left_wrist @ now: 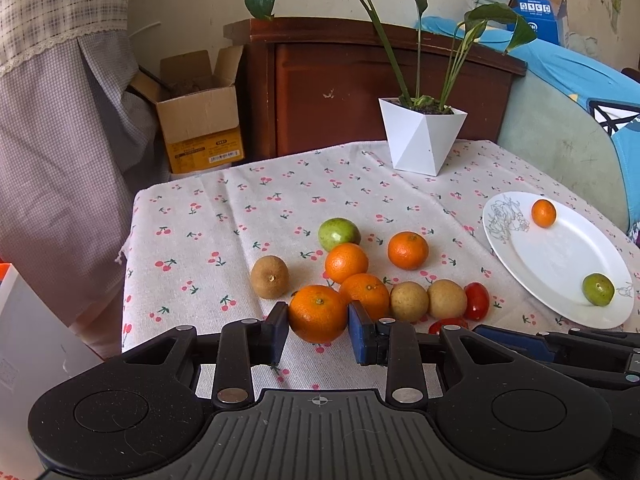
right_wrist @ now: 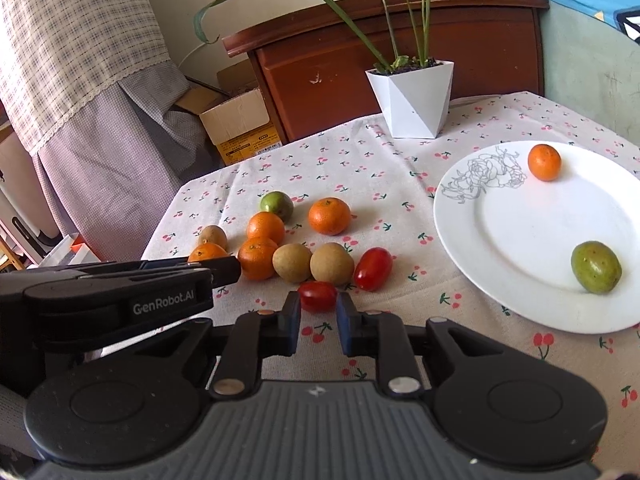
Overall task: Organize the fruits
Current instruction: 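Grasp a large orange with the left gripper while the right grasps a cherry tomato, then carry the orange and tomato onto the white plate and open both grippers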
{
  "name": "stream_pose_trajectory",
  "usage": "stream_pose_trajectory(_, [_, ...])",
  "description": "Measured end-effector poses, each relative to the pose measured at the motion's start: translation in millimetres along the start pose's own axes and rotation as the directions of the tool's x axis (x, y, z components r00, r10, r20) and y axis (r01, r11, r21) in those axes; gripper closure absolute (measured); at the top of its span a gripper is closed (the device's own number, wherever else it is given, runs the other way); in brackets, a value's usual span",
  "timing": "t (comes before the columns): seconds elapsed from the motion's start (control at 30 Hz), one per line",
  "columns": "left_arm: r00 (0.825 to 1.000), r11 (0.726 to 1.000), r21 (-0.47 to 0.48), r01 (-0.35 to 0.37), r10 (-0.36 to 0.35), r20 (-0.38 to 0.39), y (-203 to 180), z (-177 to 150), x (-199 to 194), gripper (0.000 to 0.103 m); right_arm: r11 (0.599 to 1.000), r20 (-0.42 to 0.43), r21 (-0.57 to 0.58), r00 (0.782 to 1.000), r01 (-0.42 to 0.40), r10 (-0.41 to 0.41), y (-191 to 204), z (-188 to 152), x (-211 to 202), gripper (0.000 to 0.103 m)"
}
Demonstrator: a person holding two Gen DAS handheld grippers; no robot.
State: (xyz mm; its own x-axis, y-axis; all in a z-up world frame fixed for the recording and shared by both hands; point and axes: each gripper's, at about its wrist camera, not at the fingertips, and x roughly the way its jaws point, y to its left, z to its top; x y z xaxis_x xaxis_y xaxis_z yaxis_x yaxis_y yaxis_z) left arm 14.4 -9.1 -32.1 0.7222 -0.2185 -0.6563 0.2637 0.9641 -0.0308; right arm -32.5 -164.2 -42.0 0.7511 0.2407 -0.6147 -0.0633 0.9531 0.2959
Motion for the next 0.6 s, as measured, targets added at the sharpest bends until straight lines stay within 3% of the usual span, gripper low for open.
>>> stream_pose_trajectory(0.3, [1.000, 1.000, -0.024, -0.018, 0.017, -0.014, 4.5, -1.2, 3.4, 0.073, 1.000, 0.007, -0.020, 1.000, 0.006, -0.006, 5.6, -1.5, 5.0, 0.066])
stream_pose_trajectory(0.47, [1.000, 0.999, -0.030, -0.020, 0.020, -0.023, 5.2, -3.0, 5.4, 0.073, 0.998, 0.024, -0.046, 0.999, 0.038, -0.037, 8.4, -1.6, 8.5, 0.068])
stream_pose_trajectory(0.6, [1.000, 0.999, -0.028, -0.017, 0.017, -0.019, 4.2, -3.0, 4.8, 0.074, 0.997, 0.027, -0.047, 0.998, 0.054, -0.053, 6.5, -1.1, 8.6, 0.079])
